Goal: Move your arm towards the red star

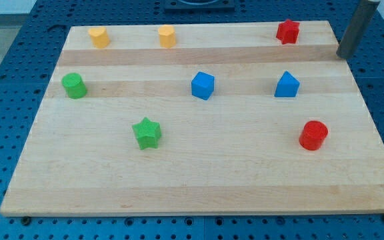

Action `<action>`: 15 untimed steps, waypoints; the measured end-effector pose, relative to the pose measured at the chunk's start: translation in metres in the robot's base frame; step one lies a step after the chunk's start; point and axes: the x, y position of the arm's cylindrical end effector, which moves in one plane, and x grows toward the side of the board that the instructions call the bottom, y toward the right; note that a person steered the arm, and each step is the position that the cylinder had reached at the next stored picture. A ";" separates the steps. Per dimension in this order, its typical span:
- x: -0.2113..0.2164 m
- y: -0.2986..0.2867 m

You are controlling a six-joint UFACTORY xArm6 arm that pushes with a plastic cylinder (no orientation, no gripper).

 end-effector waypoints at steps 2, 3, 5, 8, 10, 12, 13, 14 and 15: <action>0.000 -0.018; 0.000 -0.032; 0.000 -0.040; 0.000 -0.048; 0.000 -0.064; 0.000 -0.069; 0.000 -0.083; 0.000 -0.087; 0.000 -0.103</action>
